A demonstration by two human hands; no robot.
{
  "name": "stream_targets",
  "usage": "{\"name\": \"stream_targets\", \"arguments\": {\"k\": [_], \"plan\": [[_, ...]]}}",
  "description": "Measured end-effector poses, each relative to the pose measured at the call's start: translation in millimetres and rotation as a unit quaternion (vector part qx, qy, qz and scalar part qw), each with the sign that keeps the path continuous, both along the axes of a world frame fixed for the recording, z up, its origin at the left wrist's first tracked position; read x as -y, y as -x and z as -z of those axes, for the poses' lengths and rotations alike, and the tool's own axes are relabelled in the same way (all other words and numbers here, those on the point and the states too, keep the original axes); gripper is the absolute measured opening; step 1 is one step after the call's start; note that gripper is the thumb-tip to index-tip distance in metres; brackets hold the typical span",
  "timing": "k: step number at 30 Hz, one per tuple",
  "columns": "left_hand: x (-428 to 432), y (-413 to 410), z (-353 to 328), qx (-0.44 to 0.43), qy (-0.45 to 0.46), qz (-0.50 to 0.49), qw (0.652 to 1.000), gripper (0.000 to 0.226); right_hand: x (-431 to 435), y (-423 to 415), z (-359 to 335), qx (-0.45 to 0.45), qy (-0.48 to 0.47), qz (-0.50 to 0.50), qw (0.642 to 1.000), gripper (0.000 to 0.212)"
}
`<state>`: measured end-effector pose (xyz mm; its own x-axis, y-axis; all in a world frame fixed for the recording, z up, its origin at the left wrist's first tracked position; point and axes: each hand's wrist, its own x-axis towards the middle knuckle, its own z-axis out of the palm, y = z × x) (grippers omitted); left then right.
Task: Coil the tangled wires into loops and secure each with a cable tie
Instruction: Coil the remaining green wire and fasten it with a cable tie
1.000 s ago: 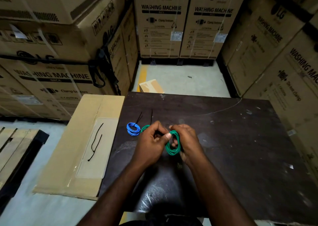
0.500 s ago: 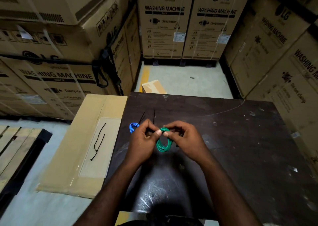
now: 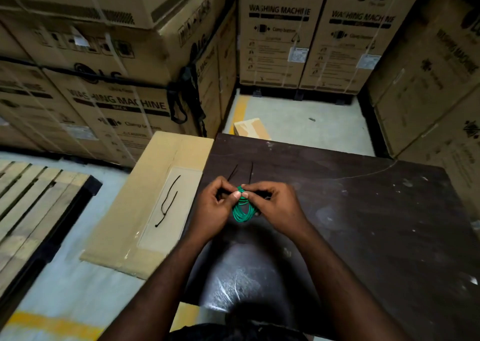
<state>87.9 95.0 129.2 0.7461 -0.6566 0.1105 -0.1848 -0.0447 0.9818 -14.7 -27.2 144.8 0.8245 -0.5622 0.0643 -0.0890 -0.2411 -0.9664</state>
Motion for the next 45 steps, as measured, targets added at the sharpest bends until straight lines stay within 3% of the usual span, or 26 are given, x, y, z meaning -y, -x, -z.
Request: {"name": "stream_targets", "arguments": {"k": [7,16,19,22,29,34,38,45], "plan": [[-21,-26,31,-0.117,-0.033,-0.016,0.992,0.016,-15,-31,41,-0.003,-0.114,0.006,0.993,0.015],[-47,-48,71,-0.188,-0.096,-0.076,0.975,0.014,-23,-58,73,-0.057,-0.113,0.007,0.992,0.014],[-58,-59,93,-0.131,-0.202,-0.155,0.958,0.013,-24,-59,84,-0.073,-0.127,0.004,0.989,0.015],[-72,-66,107,-0.053,-0.317,-0.238,0.917,0.012,-28,-60,95,-0.084,-0.141,0.002,0.986,0.016],[-93,-93,130,0.002,-0.35,-0.282,0.893,0.008,-41,-53,115,-0.122,-0.145,-0.021,0.982,0.011],[-114,-103,153,0.042,-0.419,-0.24,0.875,0.02,-48,-48,123,-0.138,-0.138,-0.036,0.98,0.003],[-115,-103,158,0.049,-0.443,-0.225,0.866,0.023,-50,-47,123,-0.145,-0.135,-0.039,0.979,0.011],[-112,-96,155,0.07,-0.456,-0.204,0.864,0.008,-48,-50,121,-0.13,-0.144,-0.027,0.981,0.005]]}}
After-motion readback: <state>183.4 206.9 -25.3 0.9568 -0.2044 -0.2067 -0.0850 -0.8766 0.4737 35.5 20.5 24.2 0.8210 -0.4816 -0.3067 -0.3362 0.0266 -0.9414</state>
